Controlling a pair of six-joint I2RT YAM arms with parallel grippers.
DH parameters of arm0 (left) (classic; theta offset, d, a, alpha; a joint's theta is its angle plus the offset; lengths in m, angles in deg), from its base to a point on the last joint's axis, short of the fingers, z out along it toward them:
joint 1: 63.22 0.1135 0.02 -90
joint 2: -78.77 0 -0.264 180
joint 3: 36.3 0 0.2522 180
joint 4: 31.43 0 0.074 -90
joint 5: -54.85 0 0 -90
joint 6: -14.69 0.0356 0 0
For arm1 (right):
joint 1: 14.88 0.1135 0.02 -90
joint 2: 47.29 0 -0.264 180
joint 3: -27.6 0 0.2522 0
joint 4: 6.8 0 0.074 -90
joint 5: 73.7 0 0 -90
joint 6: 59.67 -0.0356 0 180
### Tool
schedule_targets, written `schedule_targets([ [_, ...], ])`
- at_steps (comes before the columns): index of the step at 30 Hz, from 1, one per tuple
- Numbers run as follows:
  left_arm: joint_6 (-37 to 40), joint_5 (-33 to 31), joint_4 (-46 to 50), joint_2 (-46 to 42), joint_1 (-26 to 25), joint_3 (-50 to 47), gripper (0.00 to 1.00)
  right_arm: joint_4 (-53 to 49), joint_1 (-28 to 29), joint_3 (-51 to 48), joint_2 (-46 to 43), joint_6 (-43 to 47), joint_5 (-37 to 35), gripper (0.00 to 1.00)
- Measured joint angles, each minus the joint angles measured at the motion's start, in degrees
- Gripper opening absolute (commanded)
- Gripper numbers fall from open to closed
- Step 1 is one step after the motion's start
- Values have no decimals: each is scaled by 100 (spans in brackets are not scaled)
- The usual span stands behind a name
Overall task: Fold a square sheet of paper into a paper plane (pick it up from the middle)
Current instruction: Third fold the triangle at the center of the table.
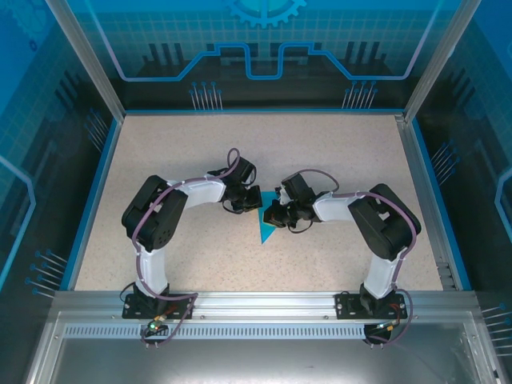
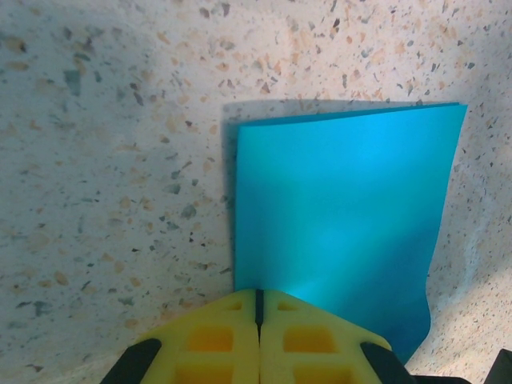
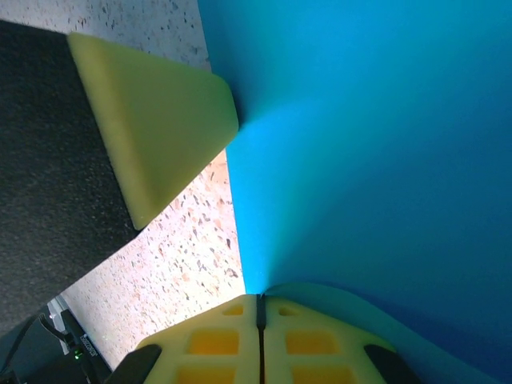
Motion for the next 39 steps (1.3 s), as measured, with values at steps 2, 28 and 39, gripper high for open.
schedule_targets([
  [2,0,0,0,0,0,0,6,2,0,0,20,0,0,7],
  [28,0,7,-2,0,4,0,5,140,0,0,76,-22,2,7],
  [39,0,7,0,0,4,0,6,162,-11,2,133,-22,4,10],
])
